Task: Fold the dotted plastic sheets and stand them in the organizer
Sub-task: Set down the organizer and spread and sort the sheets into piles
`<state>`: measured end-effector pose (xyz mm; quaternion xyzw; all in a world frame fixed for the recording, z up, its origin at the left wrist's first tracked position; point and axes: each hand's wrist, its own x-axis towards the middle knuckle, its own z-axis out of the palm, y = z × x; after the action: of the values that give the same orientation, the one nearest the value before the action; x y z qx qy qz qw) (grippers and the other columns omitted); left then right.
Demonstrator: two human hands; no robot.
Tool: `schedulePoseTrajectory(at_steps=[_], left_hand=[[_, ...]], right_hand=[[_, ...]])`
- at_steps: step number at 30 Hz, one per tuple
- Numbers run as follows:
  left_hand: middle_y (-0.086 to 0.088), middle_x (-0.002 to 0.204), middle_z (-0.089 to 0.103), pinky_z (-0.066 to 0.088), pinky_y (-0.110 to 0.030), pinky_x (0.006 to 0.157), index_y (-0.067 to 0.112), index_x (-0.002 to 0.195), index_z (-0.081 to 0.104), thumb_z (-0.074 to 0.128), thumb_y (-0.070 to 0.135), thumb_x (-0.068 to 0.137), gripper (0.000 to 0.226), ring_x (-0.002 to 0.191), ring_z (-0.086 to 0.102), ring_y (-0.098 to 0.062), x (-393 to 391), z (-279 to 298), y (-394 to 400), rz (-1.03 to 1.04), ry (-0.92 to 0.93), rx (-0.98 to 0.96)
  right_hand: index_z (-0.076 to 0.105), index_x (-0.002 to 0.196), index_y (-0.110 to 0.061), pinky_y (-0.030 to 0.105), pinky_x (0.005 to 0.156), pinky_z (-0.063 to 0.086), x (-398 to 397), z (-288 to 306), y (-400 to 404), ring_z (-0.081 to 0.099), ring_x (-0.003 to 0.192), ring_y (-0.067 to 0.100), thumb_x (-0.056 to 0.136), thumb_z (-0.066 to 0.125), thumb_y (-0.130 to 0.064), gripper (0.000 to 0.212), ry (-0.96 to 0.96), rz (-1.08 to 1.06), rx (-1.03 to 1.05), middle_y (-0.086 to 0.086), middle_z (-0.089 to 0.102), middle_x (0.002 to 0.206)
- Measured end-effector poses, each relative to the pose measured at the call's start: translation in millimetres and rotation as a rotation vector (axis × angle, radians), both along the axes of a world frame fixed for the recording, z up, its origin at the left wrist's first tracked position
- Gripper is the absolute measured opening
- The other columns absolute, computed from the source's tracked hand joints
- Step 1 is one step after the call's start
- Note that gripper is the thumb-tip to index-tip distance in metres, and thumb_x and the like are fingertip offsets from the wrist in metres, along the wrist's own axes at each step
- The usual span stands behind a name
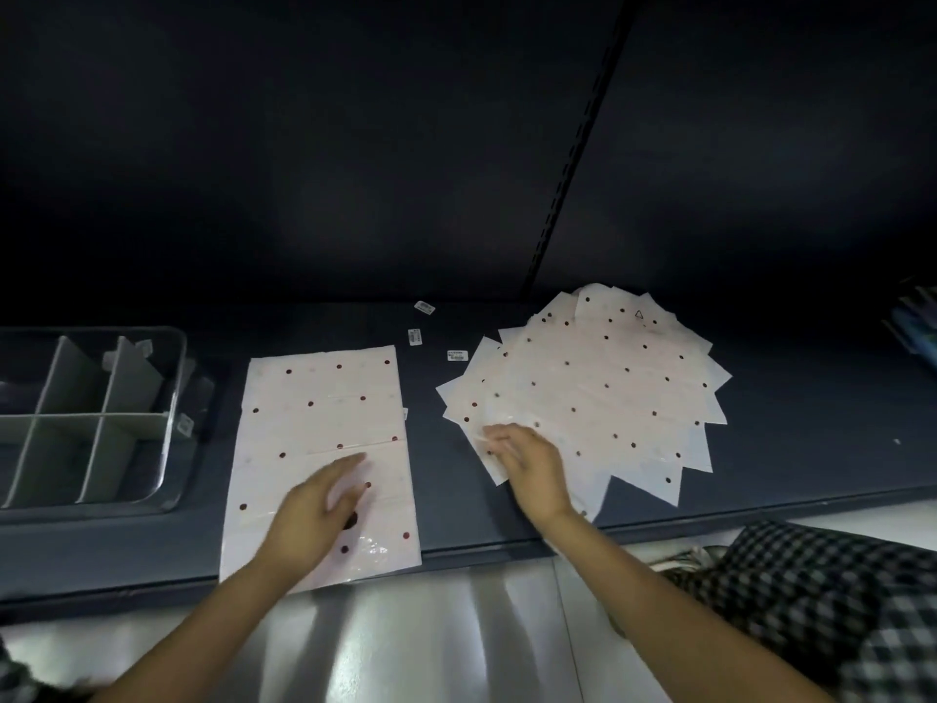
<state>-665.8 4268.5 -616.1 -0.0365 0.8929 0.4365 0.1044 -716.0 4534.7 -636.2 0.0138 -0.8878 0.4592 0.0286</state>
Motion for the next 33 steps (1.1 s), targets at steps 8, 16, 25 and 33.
schedulePoseTrajectory(at_steps=[8,16,25,33], left_hand=[[-0.02,0.101,0.065,0.055,-0.044,0.08,0.005,0.105,0.061,0.054,0.033,0.095,0.031,0.092,0.064,-0.036,-12,28,26,0.343,-0.443,0.599],[-0.013,0.125,0.06,0.042,-0.044,0.103,0.01,0.138,0.045,0.058,0.007,0.092,0.048,0.115,0.055,-0.031,-11,3,-20,0.599,-0.212,0.363],[-0.02,0.139,0.045,0.039,-0.051,0.1,0.018,0.146,0.03,0.056,0.004,0.091,0.063,0.122,0.046,-0.044,-11,-10,-60,0.64,-0.095,-0.013],[-0.019,0.138,0.047,0.036,-0.061,0.097,0.011,0.128,0.057,0.067,0.016,0.085,0.044,0.124,0.042,-0.044,-1,-17,-23,0.169,0.235,-0.506]], right_hand=[[0.067,0.101,-0.021,0.023,0.089,0.044,43,19,-77,0.06,0.097,0.007,0.09,0.058,-0.032,0.018,-0.053,0.555,0.029,-0.009,0.07,0.102],[0.058,0.121,-0.015,0.025,0.097,0.042,11,17,-21,0.057,0.11,0.01,0.094,0.057,-0.022,0.029,-0.136,0.081,0.003,-0.004,0.062,0.121],[0.021,0.149,-0.016,0.039,0.118,0.013,-25,-13,105,0.012,0.145,0.024,0.093,0.052,-0.042,0.07,-0.328,-0.208,0.539,0.006,0.015,0.158],[0.067,0.111,-0.004,0.034,0.093,0.04,-19,-21,109,0.051,0.116,0.031,0.091,0.059,-0.015,0.024,-0.1,-0.363,0.507,0.012,0.062,0.123]])
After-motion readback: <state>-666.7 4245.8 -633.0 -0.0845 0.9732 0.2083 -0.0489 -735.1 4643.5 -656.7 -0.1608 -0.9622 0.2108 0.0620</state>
